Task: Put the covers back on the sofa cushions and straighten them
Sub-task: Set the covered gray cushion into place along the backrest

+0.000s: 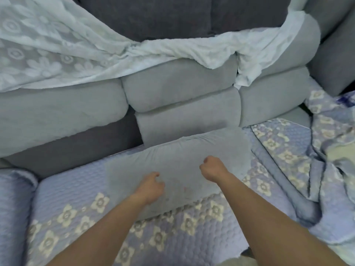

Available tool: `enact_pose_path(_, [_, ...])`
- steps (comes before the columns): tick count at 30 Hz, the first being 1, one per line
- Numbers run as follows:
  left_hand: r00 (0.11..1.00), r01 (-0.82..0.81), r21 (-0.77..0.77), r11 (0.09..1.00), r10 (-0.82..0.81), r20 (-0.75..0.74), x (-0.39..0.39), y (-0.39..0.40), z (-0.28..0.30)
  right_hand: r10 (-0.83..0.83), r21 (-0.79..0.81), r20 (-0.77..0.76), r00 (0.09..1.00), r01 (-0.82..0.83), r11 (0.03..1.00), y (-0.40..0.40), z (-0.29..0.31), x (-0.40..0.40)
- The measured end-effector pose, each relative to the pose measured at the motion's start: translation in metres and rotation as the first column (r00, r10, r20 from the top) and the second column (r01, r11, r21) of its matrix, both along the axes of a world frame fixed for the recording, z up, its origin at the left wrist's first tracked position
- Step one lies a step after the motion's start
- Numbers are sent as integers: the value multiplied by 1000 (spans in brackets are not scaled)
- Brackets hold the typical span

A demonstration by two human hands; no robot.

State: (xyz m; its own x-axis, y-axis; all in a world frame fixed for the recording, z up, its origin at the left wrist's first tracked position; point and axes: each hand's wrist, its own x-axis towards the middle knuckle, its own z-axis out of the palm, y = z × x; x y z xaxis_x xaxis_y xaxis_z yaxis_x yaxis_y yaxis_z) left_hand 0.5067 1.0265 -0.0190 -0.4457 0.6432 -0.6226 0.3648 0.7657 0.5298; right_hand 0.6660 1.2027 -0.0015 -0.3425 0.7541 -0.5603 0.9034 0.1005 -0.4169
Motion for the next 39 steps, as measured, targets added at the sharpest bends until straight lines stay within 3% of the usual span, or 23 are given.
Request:
enact_pose_path(3, [986,-125,-126,984,109,-128,3,44,-25,-58,38,34,998,57,998,82,-16,37])
enact_pose_path(8, [917,-295,-155,943,233,-324,4,94,-46,-156,144,77,985,144,979,198,-53,45])
enact_pose_path(15, [839,-354,-181,918,227,-495,-9,98,-61,-258,82,-65,964,263,961,251,-77,37])
enact_pose_path(19, [724,-541,-139,830,375,-578,-36,79,-73,-282,44,-13,959,282,958,253,-91,34])
enact_pose_path(24, [555,-813,-42,581,749,-363,-78,20,-95,-326,107,-57,944,331,938,239,-101,43])
enact_pose_path(26, [418,-898,38,438,879,-230,-95,-7,-104,-374,146,-77,924,381,913,229,-100,46])
enact_pose_path(29, [223,-974,44,223,975,9,-116,-49,-109,-405,204,-70,912,410,889,193,-90,47])
enact_pose_path(32, [146,-989,57,137,967,210,-126,-88,-98,-411,226,-106,905,425,877,137,-76,43])
enact_pose_path(34, [91,-993,92,70,966,243,-137,-126,-99,-422,187,-122,898,439,879,93,-69,30])
enact_pose_path(36, [107,-986,149,71,964,245,-177,-190,-133,-426,150,-146,893,446,882,55,-66,6])
enact_pose_path(39, [47,-982,188,0,968,247,-242,-287,-138,-377,110,-202,904,403,909,-6,-57,-62])
